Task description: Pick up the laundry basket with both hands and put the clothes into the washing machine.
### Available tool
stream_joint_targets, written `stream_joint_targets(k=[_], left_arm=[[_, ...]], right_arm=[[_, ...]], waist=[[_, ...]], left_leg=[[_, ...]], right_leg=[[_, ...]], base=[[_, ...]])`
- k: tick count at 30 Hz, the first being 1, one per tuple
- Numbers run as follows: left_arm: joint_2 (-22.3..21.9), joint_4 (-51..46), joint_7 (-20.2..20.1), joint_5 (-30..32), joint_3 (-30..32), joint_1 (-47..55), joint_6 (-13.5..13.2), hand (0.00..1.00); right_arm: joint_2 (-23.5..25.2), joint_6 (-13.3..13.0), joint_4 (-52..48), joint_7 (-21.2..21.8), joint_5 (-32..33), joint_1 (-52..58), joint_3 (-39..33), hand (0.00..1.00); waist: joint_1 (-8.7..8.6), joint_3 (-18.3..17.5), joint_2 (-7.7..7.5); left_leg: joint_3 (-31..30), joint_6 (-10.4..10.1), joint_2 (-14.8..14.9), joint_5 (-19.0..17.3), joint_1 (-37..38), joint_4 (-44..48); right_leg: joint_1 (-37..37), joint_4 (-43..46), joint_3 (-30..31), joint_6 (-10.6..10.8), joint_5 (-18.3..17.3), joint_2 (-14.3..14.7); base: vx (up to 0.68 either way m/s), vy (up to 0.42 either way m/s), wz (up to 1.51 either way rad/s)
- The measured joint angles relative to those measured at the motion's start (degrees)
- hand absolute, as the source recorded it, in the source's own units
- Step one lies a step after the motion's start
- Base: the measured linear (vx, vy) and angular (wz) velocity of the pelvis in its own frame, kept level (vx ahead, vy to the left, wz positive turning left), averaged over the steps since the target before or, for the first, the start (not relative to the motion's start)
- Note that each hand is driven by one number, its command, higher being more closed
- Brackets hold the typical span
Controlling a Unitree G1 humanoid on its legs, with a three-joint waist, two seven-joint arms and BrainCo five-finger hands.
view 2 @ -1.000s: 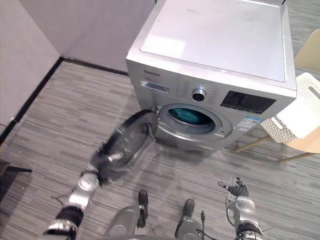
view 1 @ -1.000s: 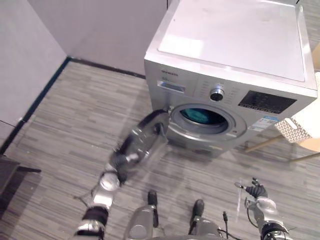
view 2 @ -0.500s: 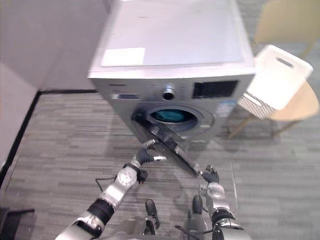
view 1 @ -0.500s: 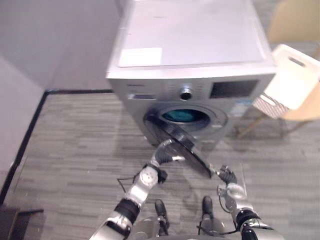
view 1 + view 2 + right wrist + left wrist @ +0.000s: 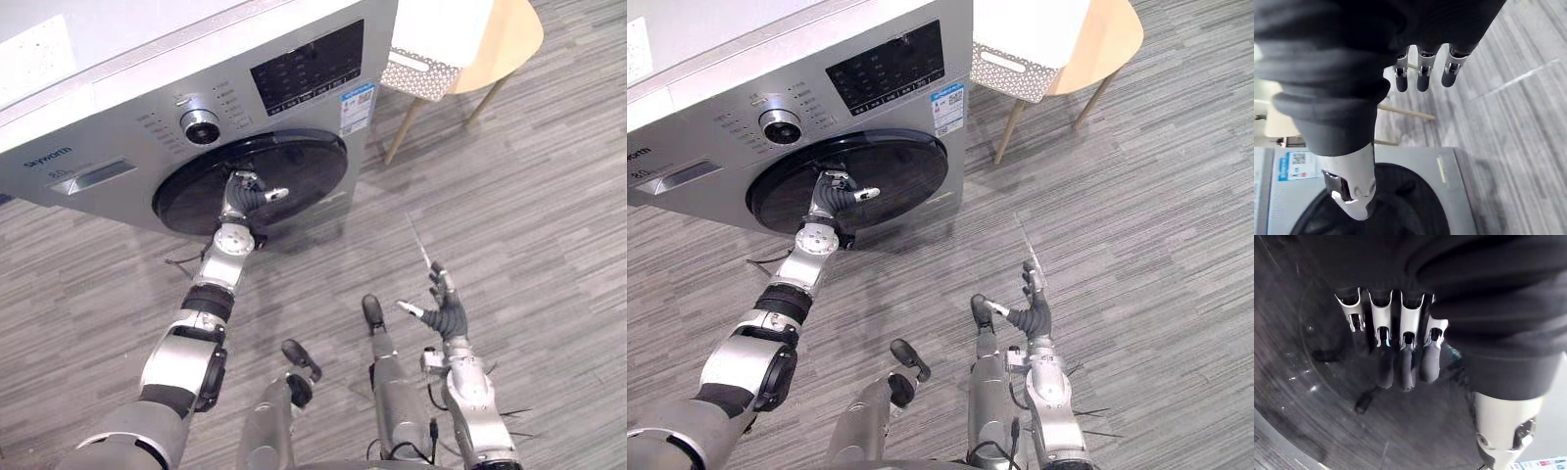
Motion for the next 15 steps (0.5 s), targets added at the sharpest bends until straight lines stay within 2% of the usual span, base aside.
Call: stream_joint_targets(k=[4,6,8,10,11,15], left_arm=[[-4.3,-8.1,1.1,0.0,-2.86,9.24,-2.11,0.0],[-6.77,-11.62,1.19,-0.47,-5.11,16.03,-2.74,0.0],[-9.05,-15.44,1.07,-2.16,-6.54,27.66,-3.79,0.0],[-9.6,-16.28,0.77,-3.67,-6.54,35.93,-3.91,0.0],[-9.61,-16.22,0.57,-4.66,-6.44,40.34,-3.91,0.0],[-8.66,-13.13,-2.29,-6.69,-3.9,48.36,-4.13,0.0]], right_arm=[[-0.03,0.03,-0.13,-0.88,-0.01,0.98,-0.61,0.0],[-0.07,-0.29,1.66,-1.51,-0.26,1.48,-0.69,0.0],[-0.07,-0.38,10.06,-1.53,-0.59,0.8,-0.82,0.0],[-0.18,0.33,19.06,-1.47,-0.59,-1.03,-1.38,0.0],[-0.21,0.49,24.04,-1.39,-0.59,-2.09,-1.68,0.0],[-0.95,0.72,30.94,-0.56,-0.57,-3.74,-2.03,0.0]], waist=[[1.11,-0.03,0.01],[2.47,-0.24,0.0],[3.61,-2.31,0.03],[3.98,-4.32,0.21],[4.78,-5.19,0.32],[6.89,-5.47,0.57]], left_leg=[[-2.71,-0.5,-0.04,0.37,2.33,-1.04],[-4.43,-1.03,-0.4,0.77,4.65,-2.43],[-7.43,-1.68,-1.42,2.31,6.76,-5.49],[-10.06,-2.03,-2.25,3.53,8.08,-7.88],[-11.58,-2.03,-2.53,3.92,8.88,-8.85],[-16.65,-2.09,-3.27,4.04,10.41,-8.14]], right_leg=[[3.4,0.63,-3.35,-0.07,-1.67,0.04],[5.67,1.8,-5.15,-0.22,-3.51,-0.01],[8.22,2.17,-8.33,-0.16,-5.19,-0.36],[10.37,1.63,-11.12,0.02,-5.93,-0.71],[12.02,0.77,-12.68,0.04,-5.94,-0.74],[17.65,-0.53,-17.87,0.33,-6.65,-1.45]], base=[[0.05,-0.047,0.33],[0.07,-0.04,0.52],[0.09,-0.03,0.65],[0.12,-0.021,0.7],[0.09,-0.012,0.67],[0.02,0.006,0.72]])
